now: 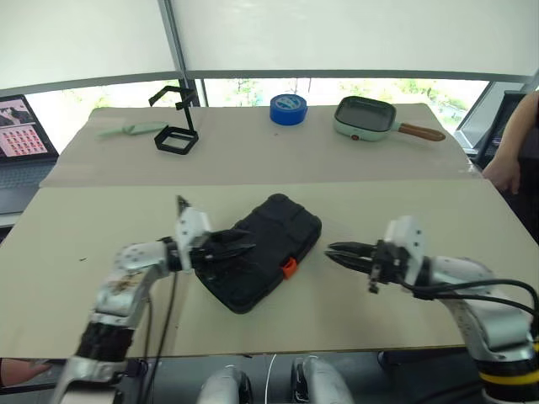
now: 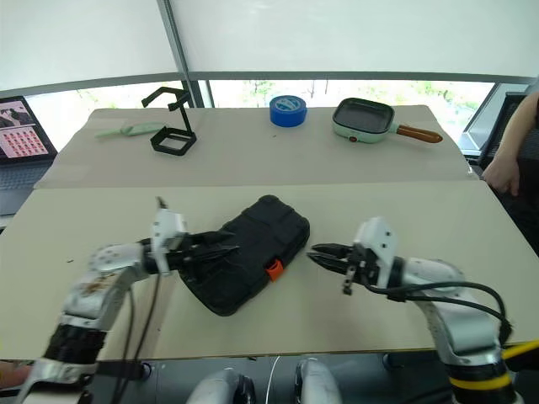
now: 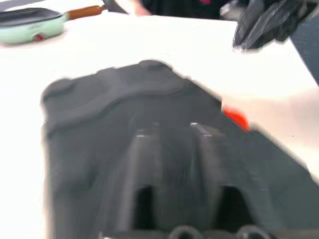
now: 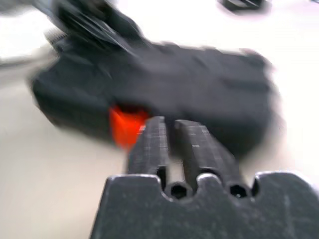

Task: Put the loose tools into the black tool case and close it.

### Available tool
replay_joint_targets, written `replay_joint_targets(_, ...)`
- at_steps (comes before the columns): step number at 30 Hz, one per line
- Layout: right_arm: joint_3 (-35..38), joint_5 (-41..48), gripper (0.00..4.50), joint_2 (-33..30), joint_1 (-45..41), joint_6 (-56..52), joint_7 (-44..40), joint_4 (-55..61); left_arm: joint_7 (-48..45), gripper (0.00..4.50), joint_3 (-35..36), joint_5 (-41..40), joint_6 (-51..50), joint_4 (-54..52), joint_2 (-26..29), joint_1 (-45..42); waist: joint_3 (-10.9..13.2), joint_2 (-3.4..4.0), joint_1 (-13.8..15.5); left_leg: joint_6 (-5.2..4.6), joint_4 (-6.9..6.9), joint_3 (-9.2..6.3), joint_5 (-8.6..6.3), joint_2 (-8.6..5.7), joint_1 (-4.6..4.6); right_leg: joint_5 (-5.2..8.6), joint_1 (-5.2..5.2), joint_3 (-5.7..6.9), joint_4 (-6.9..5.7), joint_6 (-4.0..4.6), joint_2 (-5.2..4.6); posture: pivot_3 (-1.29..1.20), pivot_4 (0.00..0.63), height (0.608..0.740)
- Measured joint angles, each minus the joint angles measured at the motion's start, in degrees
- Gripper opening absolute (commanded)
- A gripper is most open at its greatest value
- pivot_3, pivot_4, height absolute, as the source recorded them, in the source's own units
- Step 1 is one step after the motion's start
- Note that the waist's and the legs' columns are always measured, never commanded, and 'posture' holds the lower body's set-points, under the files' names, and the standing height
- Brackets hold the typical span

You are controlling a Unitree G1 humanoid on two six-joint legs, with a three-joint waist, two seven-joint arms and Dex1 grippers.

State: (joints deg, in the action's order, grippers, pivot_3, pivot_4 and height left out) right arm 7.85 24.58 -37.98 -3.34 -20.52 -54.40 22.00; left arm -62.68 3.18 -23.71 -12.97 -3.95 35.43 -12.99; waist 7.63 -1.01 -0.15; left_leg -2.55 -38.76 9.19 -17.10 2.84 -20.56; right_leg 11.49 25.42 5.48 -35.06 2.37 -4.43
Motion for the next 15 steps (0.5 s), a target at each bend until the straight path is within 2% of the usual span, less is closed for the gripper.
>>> replay_joint_targets(2, 2.7, -1.2, 2.52, -0.9, 2.9, 4.8, -0.6, -1.4, -0.2, 3.32, 4.2, -1.3, -1.5, -0.2, 3.8, 4.1, 0.2, -0.02, 0.0, 0.07, 0.04, 0.00, 0.00, 0.00, -0.06, 0.06, 0.12, 0.02, -0.02, 0.05, 0.05, 0.00, 0.150, 0.740)
replay_joint_targets(4, 4.4, -2.0, 3.25, -1.2, 6.3, 13.2, -4.3, -4.7, -0.4, 4.08, 8.2, -1.3, 1.4, -0.6, 6.5, 8.3, 0.3, -0.07, 0.3, 0.09, 0.04, 0.01, 0.01, 0.00, -0.21, 0.07, 0.29, 0.03, -0.01, 0.05, 0.05, 0.00, 0.150, 0.740)
replay_joint_targets(6, 4.7, -2.1, 3.85, -1.0, 8.0, 20.6, -8.0, -8.0, 0.2, 4.50, 11.4, 0.6, 4.4, 0.7, 8.9, 12.1, 0.3, -0.04, 0.4, 0.06, 0.02, 0.08, 0.00, -0.02, -0.24, 0.07, 0.34, -0.01, 0.00, 0.04, 0.00, 0.00, 0.150, 0.740)
replay_joint_targets(7, 4.7, -2.1, 4.26, -1.0, 8.5, 24.5, -10.1, -10.3, 0.6, 4.50, 12.3, 2.1, 5.9, 2.0, 9.8, 14.5, 0.3, 0.00, 0.4, 0.02, 0.02, 0.16, -0.02, -0.04, -0.24, 0.05, 0.37, -0.04, 0.01, 0.01, 0.00, 0.00, 0.150, 0.740)
replay_joint_targets(8, 4.8, -2.5, 4.40, -1.3, 8.9, 28.1, -11.9, -13.4, 0.9, 4.50, 13.4, 3.5, 7.4, 3.7, 10.1, 17.8, 0.4, 0.00, 0.3, -0.03, 0.02, 0.22, -0.05, -0.03, -0.24, 0.04, 0.40, -0.05, 0.00, 0.00, -0.01, 0.00, 0.150, 0.740)
replay_joint_targets(11, 5.8, -3.7, 4.40, -1.7, 8.1, 33.6, -13.5, -21.6, 2.3, 4.50, 14.6, 5.2, 11.0, 6.6, 9.1, 22.9, 0.6, -0.31, 0.3, -0.05, -0.15, 0.27, -0.05, -0.04, -0.65, -0.01, 0.78, -0.04, 0.00, -0.04, -0.08, 0.00, 0.150, 0.740)
replay_joint_targets(15, 6.0, -5.5, 4.40, -2.1, 4.2, 39.9, -13.9, -28.9, 4.6, 4.50, 16.1, 6.1, 15.5, 6.2, 8.0, 25.3, 0.7, -0.32, 0.7, -0.02, -0.17, 0.25, -0.06, -0.03, -0.61, -0.01, 0.77, -0.05, -0.07, 0.00, -0.25, 0.00, 0.150, 0.740)
